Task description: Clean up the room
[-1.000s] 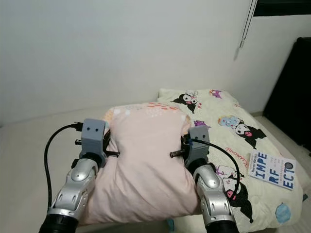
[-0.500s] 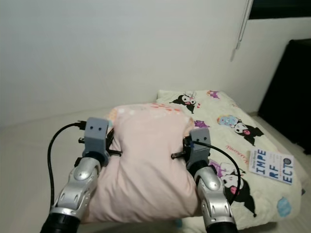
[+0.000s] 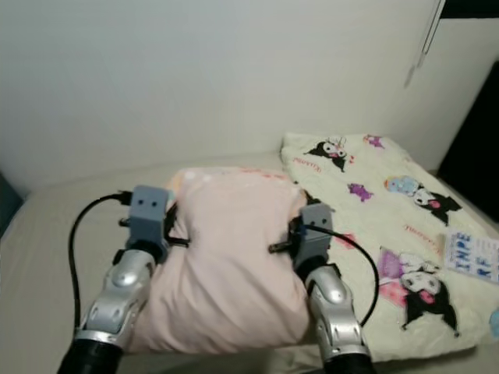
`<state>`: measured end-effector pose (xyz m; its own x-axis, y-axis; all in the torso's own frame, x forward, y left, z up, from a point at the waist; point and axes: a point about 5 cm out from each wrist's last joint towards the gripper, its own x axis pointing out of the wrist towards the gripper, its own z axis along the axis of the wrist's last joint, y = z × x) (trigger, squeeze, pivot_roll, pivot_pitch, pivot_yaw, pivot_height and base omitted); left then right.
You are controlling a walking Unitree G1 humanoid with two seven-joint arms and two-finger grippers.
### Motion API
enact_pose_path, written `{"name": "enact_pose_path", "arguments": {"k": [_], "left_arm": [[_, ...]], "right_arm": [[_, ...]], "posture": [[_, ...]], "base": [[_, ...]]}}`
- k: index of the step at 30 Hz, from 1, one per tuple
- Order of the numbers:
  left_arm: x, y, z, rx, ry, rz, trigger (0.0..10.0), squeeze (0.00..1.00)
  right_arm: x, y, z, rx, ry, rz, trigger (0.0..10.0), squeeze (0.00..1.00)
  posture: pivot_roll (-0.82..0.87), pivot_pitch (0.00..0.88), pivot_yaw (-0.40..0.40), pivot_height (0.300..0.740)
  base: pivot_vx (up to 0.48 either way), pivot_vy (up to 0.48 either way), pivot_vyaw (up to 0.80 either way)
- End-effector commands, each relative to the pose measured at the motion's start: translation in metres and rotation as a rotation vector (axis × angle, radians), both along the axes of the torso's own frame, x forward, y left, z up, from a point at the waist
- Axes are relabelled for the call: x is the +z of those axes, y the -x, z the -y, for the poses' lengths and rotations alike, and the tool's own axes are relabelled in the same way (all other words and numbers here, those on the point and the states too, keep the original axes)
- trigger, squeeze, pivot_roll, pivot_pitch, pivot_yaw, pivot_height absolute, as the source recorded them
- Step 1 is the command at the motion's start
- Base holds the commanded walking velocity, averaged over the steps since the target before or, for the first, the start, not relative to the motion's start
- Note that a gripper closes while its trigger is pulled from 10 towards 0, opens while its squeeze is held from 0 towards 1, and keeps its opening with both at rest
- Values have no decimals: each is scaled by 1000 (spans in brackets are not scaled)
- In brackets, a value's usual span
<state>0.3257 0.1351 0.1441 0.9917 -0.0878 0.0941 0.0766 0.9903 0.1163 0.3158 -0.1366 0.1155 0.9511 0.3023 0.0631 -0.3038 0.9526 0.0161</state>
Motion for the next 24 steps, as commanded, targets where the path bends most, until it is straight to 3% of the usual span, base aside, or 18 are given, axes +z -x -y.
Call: {"name": "enact_pose_path", "arguments": {"k": [1, 20, 24], "left_arm": [[11, 0, 8, -36, 2, 55, 10000, 0], [11, 0, 7, -35, 7, 56, 10000, 0], [14, 1, 11, -65, -11, 62, 10000, 0]], "right_arm": [[11, -1, -11, 45, -6, 65, 10000, 0], [11, -3, -10, 48, -7, 68, 10000, 0], [11, -3, -11, 45, -11, 71, 10000, 0]], "posture": [[-25, 43, 5, 740], [-21, 43, 2, 740], [-20, 41, 5, 740]], "base": [[0, 480, 0], [0, 458, 0], [0, -360, 0]]}}
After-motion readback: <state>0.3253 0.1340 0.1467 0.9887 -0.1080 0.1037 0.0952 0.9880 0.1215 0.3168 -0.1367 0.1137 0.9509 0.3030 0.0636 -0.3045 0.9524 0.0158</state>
